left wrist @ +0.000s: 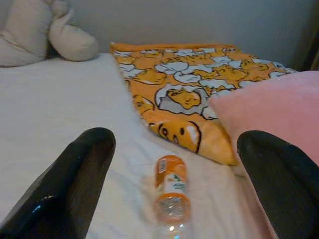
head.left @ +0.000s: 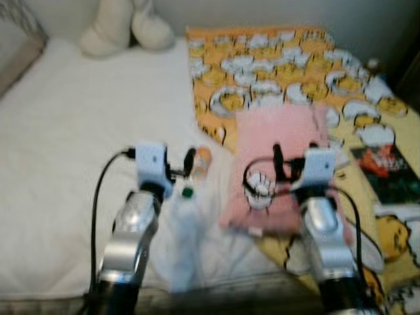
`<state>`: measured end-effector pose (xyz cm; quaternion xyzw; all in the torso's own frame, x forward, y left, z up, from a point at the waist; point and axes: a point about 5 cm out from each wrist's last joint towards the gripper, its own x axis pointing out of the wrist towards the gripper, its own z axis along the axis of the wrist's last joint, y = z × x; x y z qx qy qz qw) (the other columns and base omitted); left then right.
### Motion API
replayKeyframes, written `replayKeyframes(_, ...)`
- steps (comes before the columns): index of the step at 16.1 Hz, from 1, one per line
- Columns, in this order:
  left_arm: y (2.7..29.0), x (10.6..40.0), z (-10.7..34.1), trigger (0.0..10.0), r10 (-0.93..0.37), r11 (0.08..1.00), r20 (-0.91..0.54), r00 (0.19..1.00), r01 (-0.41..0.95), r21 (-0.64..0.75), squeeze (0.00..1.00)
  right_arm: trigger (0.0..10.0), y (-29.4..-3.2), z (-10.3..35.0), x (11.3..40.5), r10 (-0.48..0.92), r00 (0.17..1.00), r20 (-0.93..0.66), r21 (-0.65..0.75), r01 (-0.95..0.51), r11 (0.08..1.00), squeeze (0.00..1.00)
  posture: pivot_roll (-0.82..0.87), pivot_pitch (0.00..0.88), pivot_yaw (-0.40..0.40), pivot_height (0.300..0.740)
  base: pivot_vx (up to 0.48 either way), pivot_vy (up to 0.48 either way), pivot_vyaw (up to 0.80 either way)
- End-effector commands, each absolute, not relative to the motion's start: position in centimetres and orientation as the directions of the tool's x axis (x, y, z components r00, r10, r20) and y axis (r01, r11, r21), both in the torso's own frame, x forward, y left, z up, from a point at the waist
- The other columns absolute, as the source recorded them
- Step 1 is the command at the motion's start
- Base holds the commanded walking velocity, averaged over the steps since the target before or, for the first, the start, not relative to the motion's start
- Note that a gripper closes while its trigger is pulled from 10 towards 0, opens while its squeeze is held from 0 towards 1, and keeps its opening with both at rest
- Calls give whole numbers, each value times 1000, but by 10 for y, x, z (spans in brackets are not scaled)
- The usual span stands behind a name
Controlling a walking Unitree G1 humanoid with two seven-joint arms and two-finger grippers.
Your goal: Clean up the room
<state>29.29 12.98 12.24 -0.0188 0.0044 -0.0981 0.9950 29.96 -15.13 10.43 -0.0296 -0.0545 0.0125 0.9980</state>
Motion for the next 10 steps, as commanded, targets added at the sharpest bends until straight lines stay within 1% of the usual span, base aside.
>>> replayKeyframes(1,134,294,120,10000,-186,982,-15,983,185,-40,0,10000,-145,107,300,45,993,107,-63,-38,997,0,-42,0,33,740,0,0,0)
replayKeyframes(2,134,294,120,10000,-189,981,-16,982,188,-43,0,10000,-144,106,301,45,994,102,-40,-41,998,0,-42,0,33,740,0,0,-675)
replayKeyframes(7,132,295,118,10000,-207,978,-30,978,206,-37,0,10000,-145,109,301,39,993,112,-45,-35,998,0,-42,0,35,740,0,0,-650)
replayKeyframes(9,134,295,116,10000,-193,981,-43,980,193,-11,0,10000,-144,107,300,38,994,105,-57,-32,998,0,-45,0,36,740,0,0,-625)
replayKeyframes(10,135,296,115,10000,-185,983,-52,981,185,-7,0,10000,-145,107,300,35,993,113,-45,-31,999,0,-45,0,36,740,0,0,0)
